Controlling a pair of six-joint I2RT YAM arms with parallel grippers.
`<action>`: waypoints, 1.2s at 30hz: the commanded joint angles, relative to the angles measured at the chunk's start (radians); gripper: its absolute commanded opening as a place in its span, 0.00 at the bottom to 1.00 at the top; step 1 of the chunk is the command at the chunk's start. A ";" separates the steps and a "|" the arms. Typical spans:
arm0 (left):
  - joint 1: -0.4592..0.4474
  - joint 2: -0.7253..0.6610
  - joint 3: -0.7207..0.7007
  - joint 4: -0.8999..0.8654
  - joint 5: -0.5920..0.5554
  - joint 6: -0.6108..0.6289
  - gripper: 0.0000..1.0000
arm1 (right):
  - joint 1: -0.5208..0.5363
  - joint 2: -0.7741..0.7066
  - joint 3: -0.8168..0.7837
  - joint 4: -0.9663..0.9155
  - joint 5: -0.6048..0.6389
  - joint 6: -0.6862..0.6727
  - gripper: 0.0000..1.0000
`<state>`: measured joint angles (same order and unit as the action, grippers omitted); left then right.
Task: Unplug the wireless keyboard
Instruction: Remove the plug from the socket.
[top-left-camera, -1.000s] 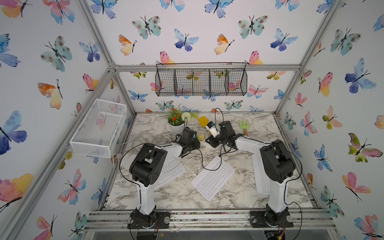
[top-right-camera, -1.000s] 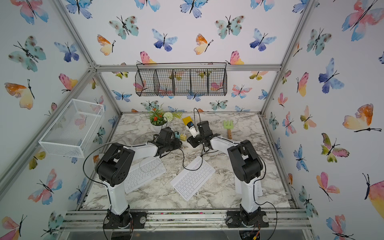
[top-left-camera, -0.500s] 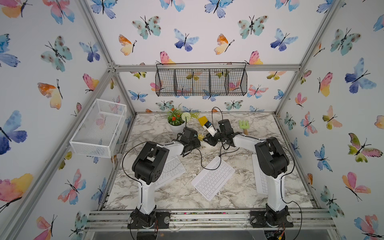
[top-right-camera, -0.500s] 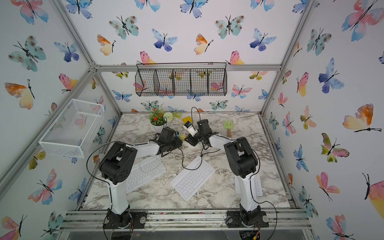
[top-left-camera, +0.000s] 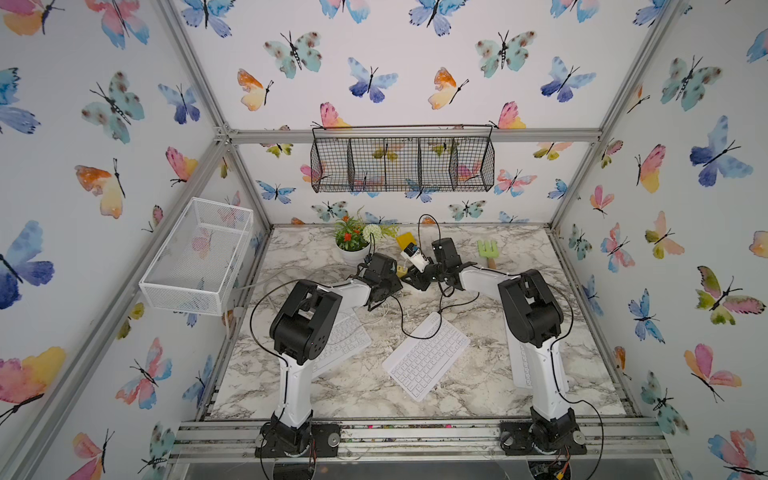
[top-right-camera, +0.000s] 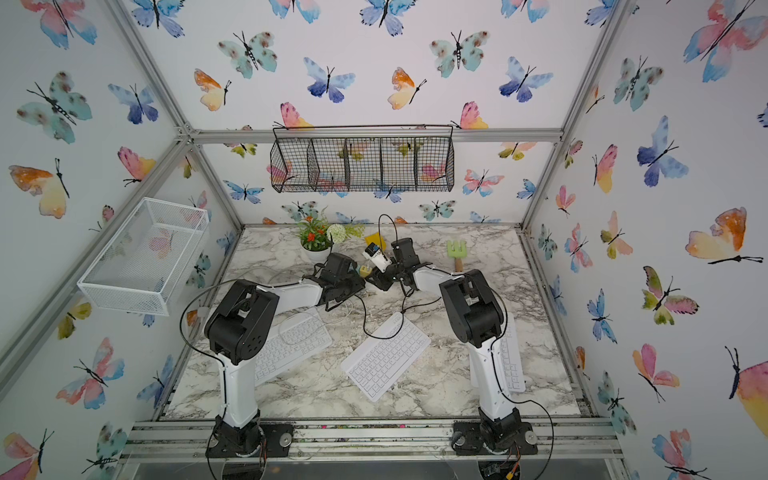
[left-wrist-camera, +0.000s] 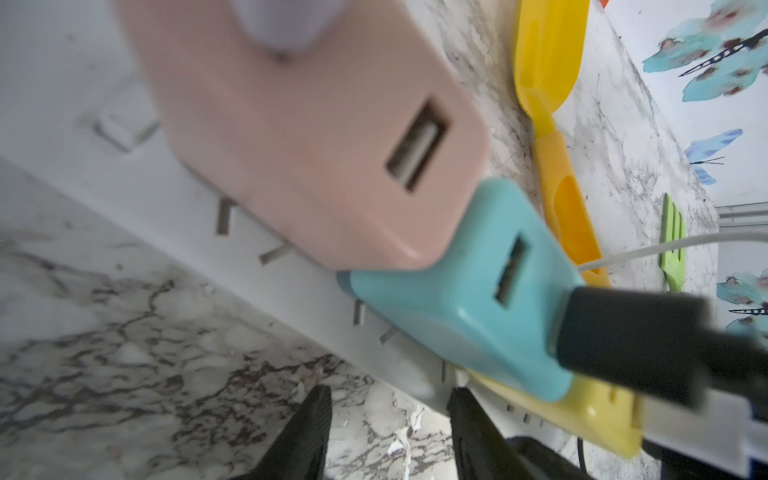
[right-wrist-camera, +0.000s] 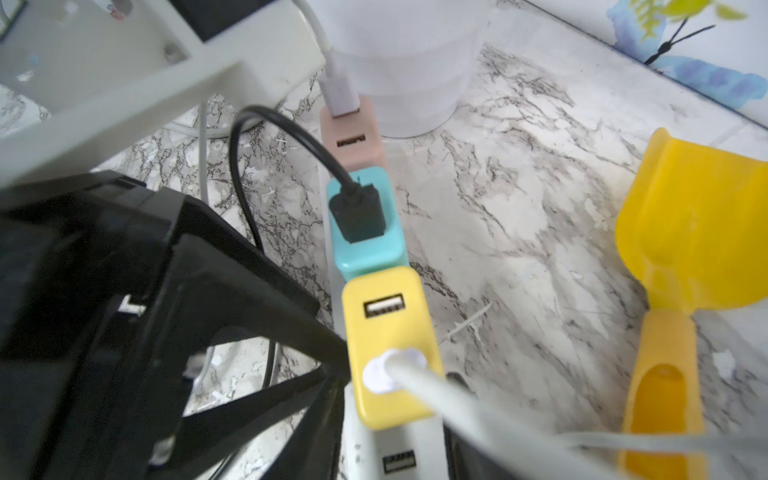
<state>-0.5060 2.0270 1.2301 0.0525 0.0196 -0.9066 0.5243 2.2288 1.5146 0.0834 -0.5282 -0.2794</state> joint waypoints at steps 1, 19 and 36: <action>0.003 0.036 -0.046 -0.097 -0.013 -0.034 0.50 | 0.003 0.035 0.032 0.020 -0.021 -0.025 0.42; 0.033 0.030 -0.090 -0.109 -0.021 -0.077 0.50 | 0.004 0.023 -0.034 0.093 -0.014 -0.055 0.26; 0.034 0.075 -0.136 -0.097 0.030 -0.066 0.40 | 0.004 -0.024 -0.025 0.143 -0.086 0.021 0.25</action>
<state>-0.4789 2.0171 1.1580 0.1501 0.0544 -0.9848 0.5289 2.2410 1.4528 0.2153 -0.5514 -0.3111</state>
